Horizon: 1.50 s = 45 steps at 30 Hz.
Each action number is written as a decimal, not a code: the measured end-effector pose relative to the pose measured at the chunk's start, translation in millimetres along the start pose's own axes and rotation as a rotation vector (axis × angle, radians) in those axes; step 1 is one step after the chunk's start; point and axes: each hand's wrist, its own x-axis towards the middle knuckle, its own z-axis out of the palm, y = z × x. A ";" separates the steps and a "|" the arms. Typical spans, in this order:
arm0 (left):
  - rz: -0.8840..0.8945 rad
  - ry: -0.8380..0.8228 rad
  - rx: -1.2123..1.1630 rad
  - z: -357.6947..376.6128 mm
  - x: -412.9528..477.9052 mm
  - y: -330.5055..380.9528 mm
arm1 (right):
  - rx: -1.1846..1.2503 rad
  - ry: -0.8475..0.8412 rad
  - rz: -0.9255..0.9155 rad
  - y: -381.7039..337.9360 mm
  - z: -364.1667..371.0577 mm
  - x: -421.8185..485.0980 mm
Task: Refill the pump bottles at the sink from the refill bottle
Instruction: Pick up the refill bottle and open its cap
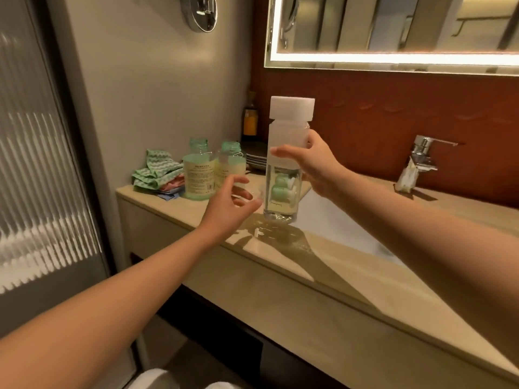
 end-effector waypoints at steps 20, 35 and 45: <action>0.085 -0.265 0.000 6.1 -35.6 3.6 | -0.016 0.100 0.138 0.8 5.3 -75.0; 0.046 -0.205 -0.318 51.3 -5.3 44.0 | -1.127 0.134 -0.079 -72.2 2.2 -37.7; 0.078 -0.160 -0.331 54.2 -4.6 40.4 | -0.982 -0.247 -0.051 -89.5 -6.3 -34.4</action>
